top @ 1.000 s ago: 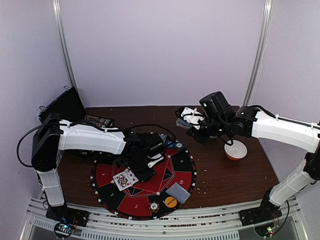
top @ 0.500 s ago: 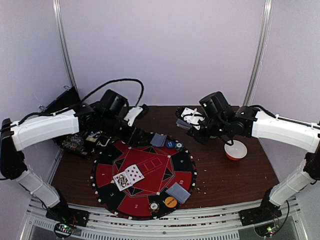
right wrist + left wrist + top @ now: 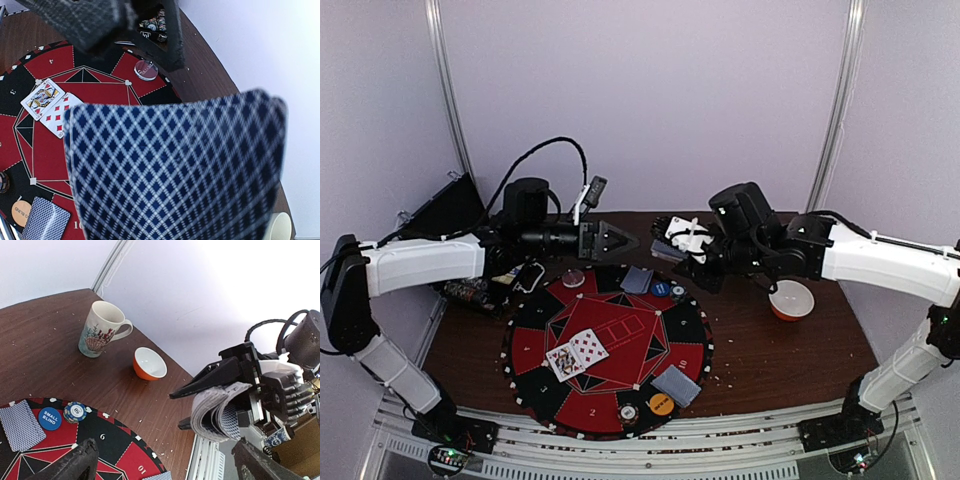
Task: Distribute texas hold em gaming equipment
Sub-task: Pick up the poker card from the face-down deck piles.
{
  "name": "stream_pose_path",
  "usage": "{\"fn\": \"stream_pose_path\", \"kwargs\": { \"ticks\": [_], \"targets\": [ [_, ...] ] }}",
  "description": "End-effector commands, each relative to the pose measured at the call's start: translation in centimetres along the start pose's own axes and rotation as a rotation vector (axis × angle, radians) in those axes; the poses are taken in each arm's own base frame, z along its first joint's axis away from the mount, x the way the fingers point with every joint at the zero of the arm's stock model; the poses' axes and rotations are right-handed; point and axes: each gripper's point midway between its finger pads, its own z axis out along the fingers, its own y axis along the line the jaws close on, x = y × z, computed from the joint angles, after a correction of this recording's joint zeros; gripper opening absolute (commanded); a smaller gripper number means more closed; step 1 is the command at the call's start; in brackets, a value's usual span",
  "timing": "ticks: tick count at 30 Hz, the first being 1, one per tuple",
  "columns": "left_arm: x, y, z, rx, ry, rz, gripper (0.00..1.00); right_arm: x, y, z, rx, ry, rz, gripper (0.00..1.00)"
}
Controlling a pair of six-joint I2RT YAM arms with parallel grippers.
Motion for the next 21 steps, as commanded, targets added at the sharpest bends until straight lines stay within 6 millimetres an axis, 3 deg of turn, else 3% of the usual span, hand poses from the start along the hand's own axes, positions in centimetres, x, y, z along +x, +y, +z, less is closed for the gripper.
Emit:
{"fn": "stream_pose_path", "kwargs": {
  "ticks": [1,8,15,21],
  "targets": [
    [-1.9,-1.8,0.7,0.064,-0.008,0.067,0.96,-2.2,0.4,0.4,-0.022,-0.060,-0.005,0.30],
    [-1.7,-2.3,1.1,0.109,-0.007,0.071,0.88,-2.5,1.8,1.7,-0.057,-0.052,-0.022,0.30],
    [0.8,0.1,2.4,-0.017,0.108,0.108,0.75,-3.3,2.5,2.2,-0.078,-0.062,-0.035,0.30],
    [0.8,1.2,2.3,-0.098,0.124,0.153,0.56,-3.3,2.6,2.3,-0.080,-0.061,-0.036,0.30]
  ]
}}
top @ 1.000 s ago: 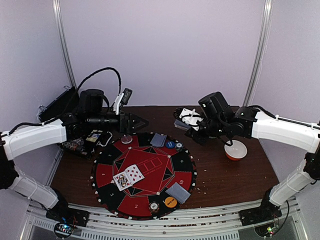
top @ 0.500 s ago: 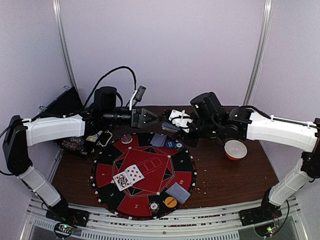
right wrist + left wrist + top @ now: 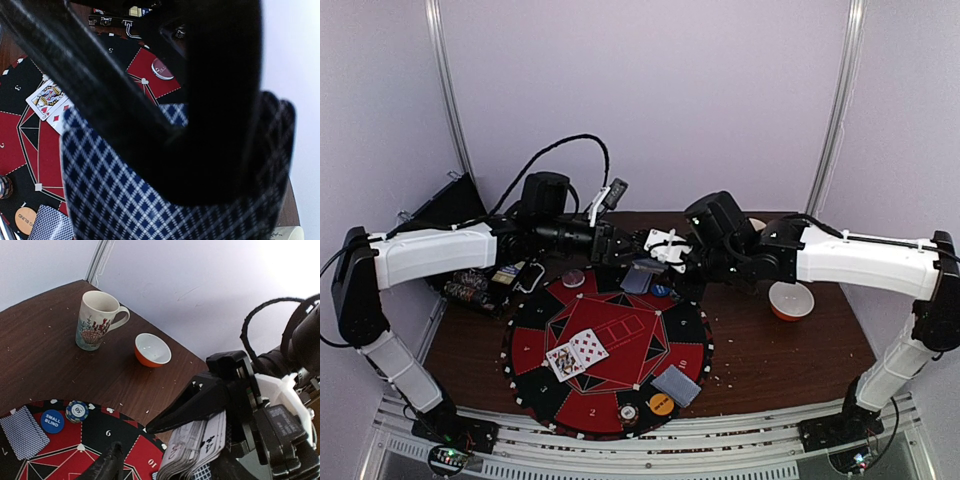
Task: Distribute texas hold em gaming equipment
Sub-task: Pick up the poker card from the face-down deck piles.
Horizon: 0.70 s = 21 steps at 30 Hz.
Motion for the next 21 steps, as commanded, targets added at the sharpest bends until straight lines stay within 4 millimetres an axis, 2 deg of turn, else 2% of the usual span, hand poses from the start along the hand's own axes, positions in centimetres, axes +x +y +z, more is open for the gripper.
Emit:
{"fn": "stream_pose_path", "kwargs": {
  "ticks": [1,3,7,14,18,21],
  "targets": [
    [0.2,1.4,0.0,-0.090,0.027,0.064,0.54,-2.6,-0.4,-0.8,0.005,-0.074,-0.003,0.30],
    [0.2,1.4,-0.2,-0.104,0.031,0.074,0.49,-2.5,-0.4,-1.0,0.010,-0.074,-0.002,0.30],
    [-0.2,1.7,-0.8,-0.152,0.025,0.092,0.33,-2.2,-0.6,-1.1,0.019,-0.069,-0.001,0.30],
    [-0.8,1.1,-1.8,-0.169,0.007,0.118,0.19,-1.5,-0.7,-1.1,0.033,-0.048,-0.001,0.30],
    [-0.6,0.3,-1.8,-0.126,0.017,0.122,0.05,-1.4,-0.8,-1.1,0.040,-0.042,-0.001,0.30],
    [-0.4,-0.3,-1.9,-0.098,0.025,0.121,0.00,-1.3,-1.0,-1.2,0.048,-0.038,0.000,0.29]
  ]
}}
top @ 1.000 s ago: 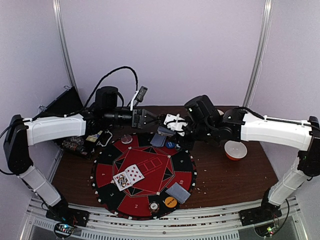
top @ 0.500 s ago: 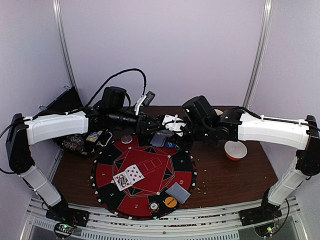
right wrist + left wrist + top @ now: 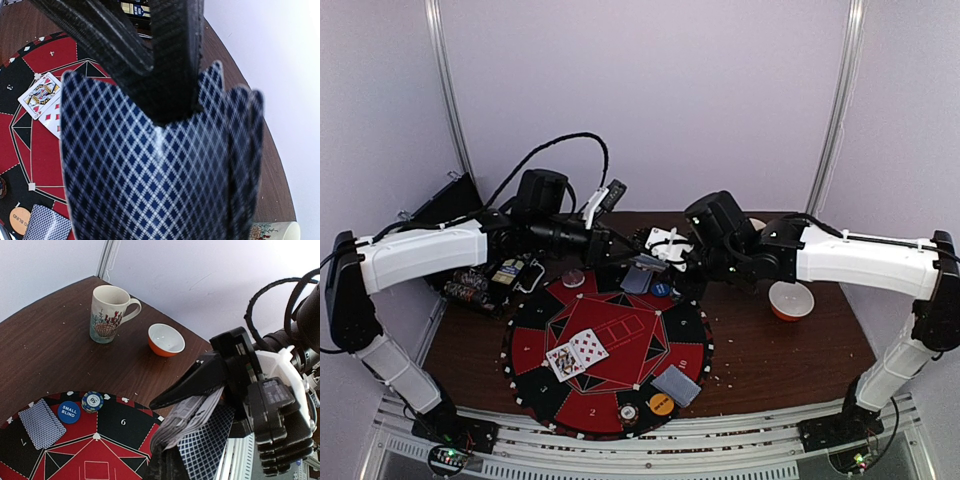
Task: Distribute texas hold em gaming equipment
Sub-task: Pick up the poker card from the face-down deck piles, then flop the poker card into the community card area.
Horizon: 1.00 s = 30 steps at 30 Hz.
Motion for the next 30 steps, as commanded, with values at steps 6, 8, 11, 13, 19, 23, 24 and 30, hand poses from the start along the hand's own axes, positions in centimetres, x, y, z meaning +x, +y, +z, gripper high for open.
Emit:
{"fn": "stream_pose_path", "kwargs": {
  "ticks": [6,8,11,13,19,23,24,30],
  "targets": [
    [-1.4,-0.2,-1.8,-0.024,-0.035,0.033,0.00,-0.8,-0.7,-1.2,0.026,-0.029,0.004,0.29],
    [-1.5,-0.4,-2.1,-0.021,-0.039,0.034,0.00,-0.4,-1.1,-1.2,0.036,-0.023,0.016,0.29],
    [-1.7,-0.6,-2.8,-0.018,-0.048,0.040,0.00,0.2,-1.8,-1.3,0.051,-0.014,0.036,0.29],
    [-1.9,-0.8,-3.2,-0.017,-0.053,0.050,0.00,0.7,-2.1,-1.4,0.057,-0.007,0.047,0.29],
    [-2.2,-0.3,-4.5,-0.038,-0.045,0.053,0.00,2.6,-3.7,-1.5,0.089,0.031,0.090,0.29],
    [-2.6,3.5,-7.1,-0.220,-0.053,0.041,0.00,4.3,-4.9,-1.8,0.123,0.070,0.117,0.28],
    [-2.4,5.0,-7.6,-0.314,-0.033,0.048,0.00,4.6,-5.2,-1.9,0.132,0.079,0.122,0.29],
    [2.8,13.5,-9.7,-0.847,0.243,0.104,0.00,5.4,-5.8,-2.7,0.155,0.089,0.137,0.29]
  ]
}}
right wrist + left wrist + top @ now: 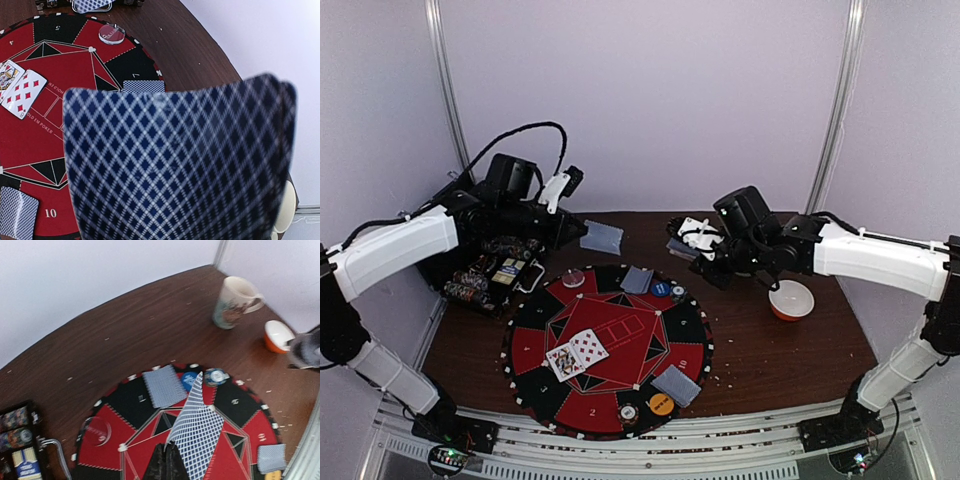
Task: Distribute texas hold em gaming equipment
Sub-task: Flop the poker card into the community card area.
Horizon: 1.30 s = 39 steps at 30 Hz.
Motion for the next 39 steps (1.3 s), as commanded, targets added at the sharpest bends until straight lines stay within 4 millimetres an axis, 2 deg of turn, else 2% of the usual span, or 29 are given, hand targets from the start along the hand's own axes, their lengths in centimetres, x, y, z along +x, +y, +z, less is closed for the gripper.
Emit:
{"fn": "stream_pose_path", "kwargs": {
  "ticks": [1,6,10,12,15,20,27,33,36,39],
  "targets": [
    [4.3,5.7,1.3,-0.440,0.220,0.165,0.00,0.0,-1.0,-1.5,0.036,-0.011,0.028,0.29],
    [7.3,5.8,4.0,-0.662,0.357,0.367,0.00,-0.1,-1.5,-2.1,0.053,-0.014,0.032,0.29],
    [9.7,3.4,7.3,-0.695,0.423,0.542,0.00,-0.1,-1.8,-2.6,0.061,-0.017,0.032,0.29],
    [11.0,2.3,8.3,-0.719,0.459,0.621,0.00,-0.1,-1.9,-2.8,0.064,-0.017,0.034,0.29],
    [12.8,1.2,9.1,-0.725,0.509,0.684,0.00,0.0,-1.9,-3.0,0.064,-0.017,0.038,0.28],
    [15.7,-1.8,9.9,-0.667,0.560,0.782,0.00,0.2,-2.0,-3.1,0.069,-0.016,0.037,0.29],
    [19.7,-4.9,10.9,-0.465,0.634,0.726,0.00,0.2,-2.1,-3.2,0.075,-0.019,0.037,0.29],
    [22.1,-5.2,11.2,-0.428,0.725,0.671,0.00,0.1,-2.2,-3.3,0.076,-0.022,0.038,0.29],
    [22.8,-5.5,11.3,-0.409,0.750,0.639,0.00,0.2,-2.2,-3.4,0.076,-0.021,0.038,0.29],
    [22.5,-6.6,11.5,-0.365,0.726,0.588,0.00,0.3,-2.2,-3.4,0.077,-0.019,0.038,0.29]
  ]
}}
